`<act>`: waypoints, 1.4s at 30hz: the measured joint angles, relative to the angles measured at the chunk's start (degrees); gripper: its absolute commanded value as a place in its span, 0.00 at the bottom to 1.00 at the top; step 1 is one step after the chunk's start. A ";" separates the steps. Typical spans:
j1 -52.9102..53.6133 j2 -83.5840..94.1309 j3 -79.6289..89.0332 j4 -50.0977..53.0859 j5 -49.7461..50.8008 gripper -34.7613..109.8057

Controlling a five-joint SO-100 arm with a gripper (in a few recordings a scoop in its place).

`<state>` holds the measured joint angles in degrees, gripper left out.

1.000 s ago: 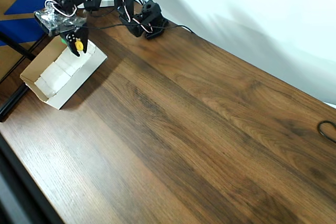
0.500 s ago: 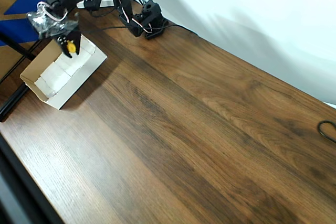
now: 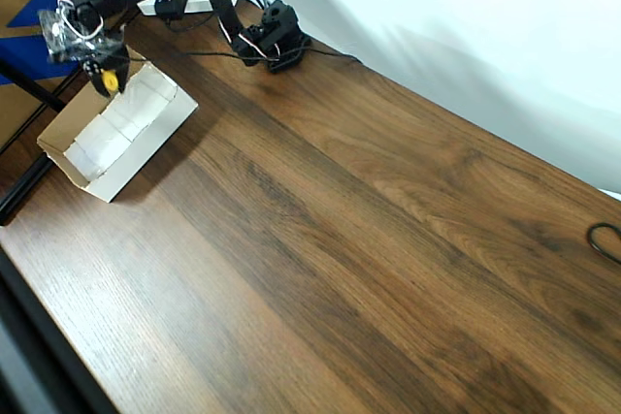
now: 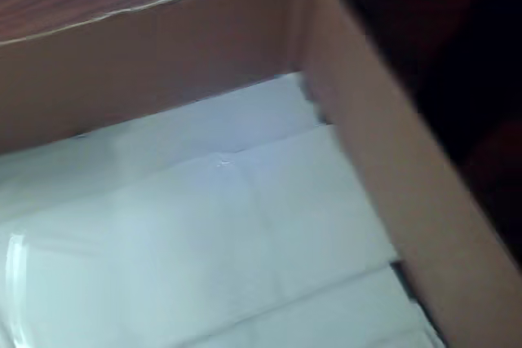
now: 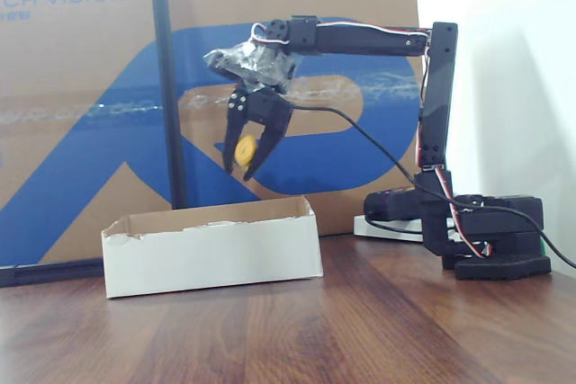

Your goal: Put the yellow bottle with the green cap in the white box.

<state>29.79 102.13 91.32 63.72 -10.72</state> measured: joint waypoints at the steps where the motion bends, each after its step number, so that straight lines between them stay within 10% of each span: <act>1: -0.09 -0.35 0.00 0.00 0.00 0.24; 32: -1.85 -13.45 -9.76 0.18 3.69 0.34; 42: -4.22 -11.87 -7.38 0.18 4.48 0.24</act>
<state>25.58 90.26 83.94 63.90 -6.24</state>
